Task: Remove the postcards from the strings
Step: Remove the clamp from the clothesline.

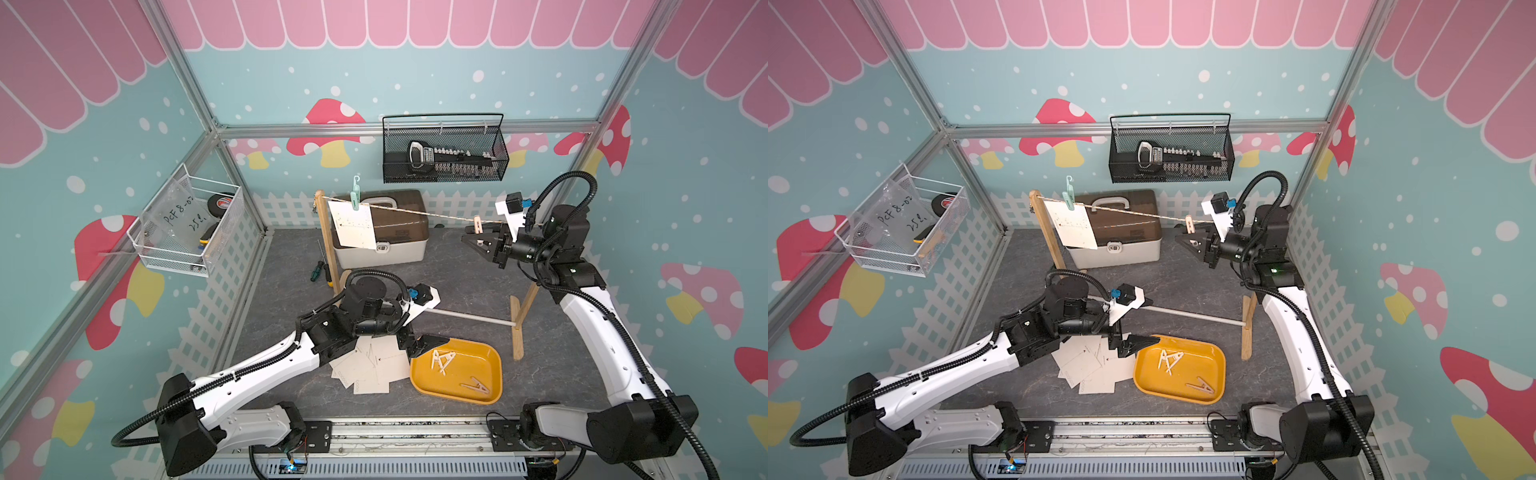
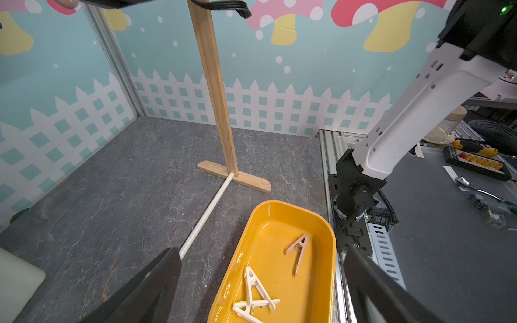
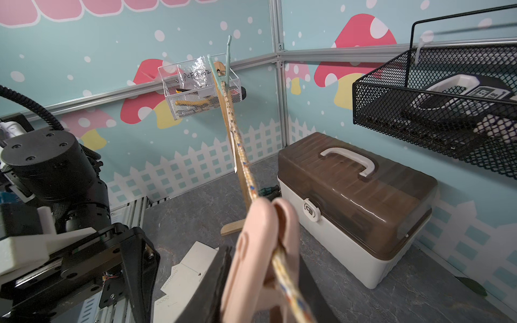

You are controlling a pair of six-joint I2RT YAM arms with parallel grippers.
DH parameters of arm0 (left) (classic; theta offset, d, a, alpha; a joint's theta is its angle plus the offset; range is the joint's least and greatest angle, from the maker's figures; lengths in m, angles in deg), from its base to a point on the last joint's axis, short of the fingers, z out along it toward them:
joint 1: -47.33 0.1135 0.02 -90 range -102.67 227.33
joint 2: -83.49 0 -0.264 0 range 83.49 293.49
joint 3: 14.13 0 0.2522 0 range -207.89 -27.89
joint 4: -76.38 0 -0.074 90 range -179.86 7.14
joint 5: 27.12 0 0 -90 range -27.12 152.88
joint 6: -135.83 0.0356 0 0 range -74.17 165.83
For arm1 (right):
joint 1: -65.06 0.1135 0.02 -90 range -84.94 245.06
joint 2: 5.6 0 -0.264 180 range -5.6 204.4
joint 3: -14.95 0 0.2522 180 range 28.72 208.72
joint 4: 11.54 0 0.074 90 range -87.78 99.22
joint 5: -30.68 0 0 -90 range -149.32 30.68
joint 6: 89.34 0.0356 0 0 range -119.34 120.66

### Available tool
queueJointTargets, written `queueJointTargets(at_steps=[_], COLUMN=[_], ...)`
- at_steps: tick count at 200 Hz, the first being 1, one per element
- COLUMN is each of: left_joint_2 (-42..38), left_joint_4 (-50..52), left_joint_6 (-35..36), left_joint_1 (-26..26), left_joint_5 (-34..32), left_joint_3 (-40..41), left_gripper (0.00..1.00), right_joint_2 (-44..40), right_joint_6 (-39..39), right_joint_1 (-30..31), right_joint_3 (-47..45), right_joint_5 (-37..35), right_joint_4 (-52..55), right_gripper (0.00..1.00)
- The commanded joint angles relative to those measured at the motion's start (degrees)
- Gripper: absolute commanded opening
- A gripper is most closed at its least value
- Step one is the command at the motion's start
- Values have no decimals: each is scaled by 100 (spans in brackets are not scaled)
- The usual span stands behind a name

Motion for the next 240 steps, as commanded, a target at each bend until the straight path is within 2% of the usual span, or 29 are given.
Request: queueJointTargets(at_steps=[1,41,74,131,240], left_joint_2=[-96,-96,-96,-96,-83], left_joint_4=[11,11,7,11,10], left_joint_6=[197,195,197,206,207], left_joint_1=[-35,-35,-35,-35,-35], left_joint_5=[-35,-43,-40,-44,-51], left_joint_3=[-1,-1,-1,-1,-1], left_gripper=[95,95,95,95,95], right_joint_2=[35,42,51,77,209], right_joint_6=[-80,-69,-70,-131,-1248], right_joint_1=[8,9,10,15,349], right_joint_3=[-71,-61,-51,-38,313], right_joint_5=[106,149,174,136,-531], right_joint_4=[-53,-62,-64,38,1409], right_gripper=[26,15,0,0,0])
